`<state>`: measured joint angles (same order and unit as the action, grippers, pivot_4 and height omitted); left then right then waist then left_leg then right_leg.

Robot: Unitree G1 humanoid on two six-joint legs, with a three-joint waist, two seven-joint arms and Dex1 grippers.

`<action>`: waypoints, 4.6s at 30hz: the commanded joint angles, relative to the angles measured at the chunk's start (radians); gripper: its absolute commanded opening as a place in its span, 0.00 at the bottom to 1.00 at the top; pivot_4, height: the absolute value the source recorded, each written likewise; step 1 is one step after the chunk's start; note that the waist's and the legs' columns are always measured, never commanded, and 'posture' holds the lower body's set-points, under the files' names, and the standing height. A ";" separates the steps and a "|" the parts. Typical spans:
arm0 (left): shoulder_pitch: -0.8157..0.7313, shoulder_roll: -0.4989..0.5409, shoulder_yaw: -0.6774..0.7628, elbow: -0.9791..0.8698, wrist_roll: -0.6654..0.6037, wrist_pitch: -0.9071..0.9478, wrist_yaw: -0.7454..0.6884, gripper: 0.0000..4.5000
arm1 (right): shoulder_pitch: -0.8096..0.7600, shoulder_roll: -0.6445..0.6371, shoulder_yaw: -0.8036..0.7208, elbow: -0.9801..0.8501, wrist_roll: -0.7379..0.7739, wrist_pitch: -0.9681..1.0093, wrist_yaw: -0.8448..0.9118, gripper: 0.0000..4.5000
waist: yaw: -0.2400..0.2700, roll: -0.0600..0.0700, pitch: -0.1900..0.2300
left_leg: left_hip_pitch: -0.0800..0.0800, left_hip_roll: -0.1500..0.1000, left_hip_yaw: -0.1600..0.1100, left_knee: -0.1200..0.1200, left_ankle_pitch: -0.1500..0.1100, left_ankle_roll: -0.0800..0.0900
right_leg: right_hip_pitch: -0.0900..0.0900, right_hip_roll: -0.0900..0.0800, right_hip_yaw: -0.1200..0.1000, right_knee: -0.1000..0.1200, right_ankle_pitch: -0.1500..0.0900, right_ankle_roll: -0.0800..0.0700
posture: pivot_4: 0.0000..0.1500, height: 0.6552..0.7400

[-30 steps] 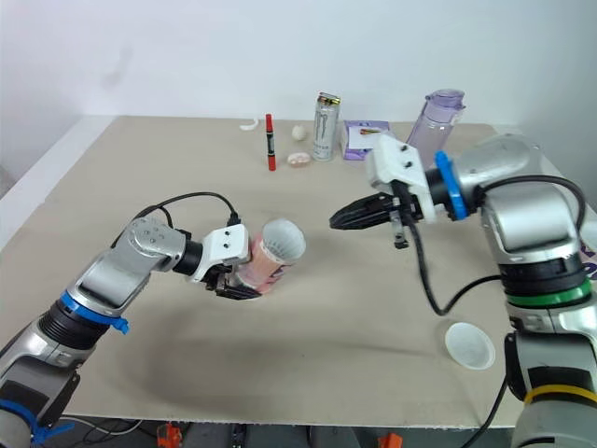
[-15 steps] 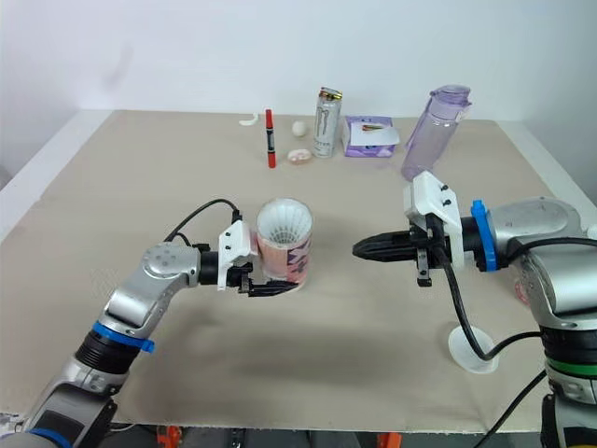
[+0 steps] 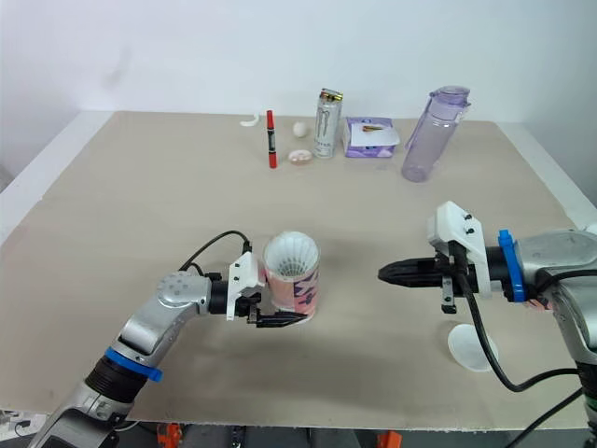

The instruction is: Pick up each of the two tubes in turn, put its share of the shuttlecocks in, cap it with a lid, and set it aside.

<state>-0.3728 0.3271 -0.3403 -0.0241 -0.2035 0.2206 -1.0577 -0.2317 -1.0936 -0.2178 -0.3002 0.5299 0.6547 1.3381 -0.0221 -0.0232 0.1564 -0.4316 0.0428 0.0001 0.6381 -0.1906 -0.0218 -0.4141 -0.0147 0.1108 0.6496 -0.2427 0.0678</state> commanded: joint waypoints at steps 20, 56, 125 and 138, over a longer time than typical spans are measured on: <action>0.100 0.004 -0.088 -0.079 0.006 -0.085 -0.004 0.77 | 0.249 -0.241 -0.052 0.358 -0.271 -0.325 0.104 0.95 | -0.001 0.001 -0.001 | 0.007 0.000 0.001 0.000 0.000 0.000 | 0.006 -0.001 0.000 0.000 -0.001 -0.001 | 1.00 1.00; 0.096 0.027 -0.081 -0.085 0.011 -0.043 0.010 0.77 | 0.090 -0.188 0.228 0.529 -0.435 -0.542 0.129 0.01 | -0.004 0.006 -0.001 | 0.009 0.000 0.002 0.000 0.000 0.000 | 0.009 -0.001 0.001 0.000 0.000 0.000 | 1.00 1.00; -0.045 0.042 -0.123 0.061 0.092 0.127 0.084 0.77 | -0.792 0.268 0.520 0.167 -0.330 -0.551 0.245 0.01 | -0.025 0.010 0.005 | 0.010 0.001 0.001 0.001 0.003 -0.003 | 0.007 0.001 0.001 0.000 0.007 -0.003 | 1.00 1.00; -0.044 0.043 -0.122 0.064 0.094 0.124 0.087 0.77 | -0.771 0.252 0.520 0.172 -0.334 -0.576 0.264 0.01 | -0.025 0.010 0.005 | 0.010 0.001 0.001 0.001 0.003 -0.003 | 0.007 0.001 0.001 0.000 0.007 -0.003 | 1.00 1.00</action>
<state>-0.4457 0.3333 -0.4373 -0.0174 -0.1705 0.3113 -0.9892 -0.9950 -0.8257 0.3098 -0.1159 0.2002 0.0912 1.5674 -0.0468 -0.0129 0.1618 -0.4219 0.0441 0.0010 0.6390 -0.1875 -0.0244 -0.4074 -0.0138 0.1114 0.6498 -0.2359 0.0647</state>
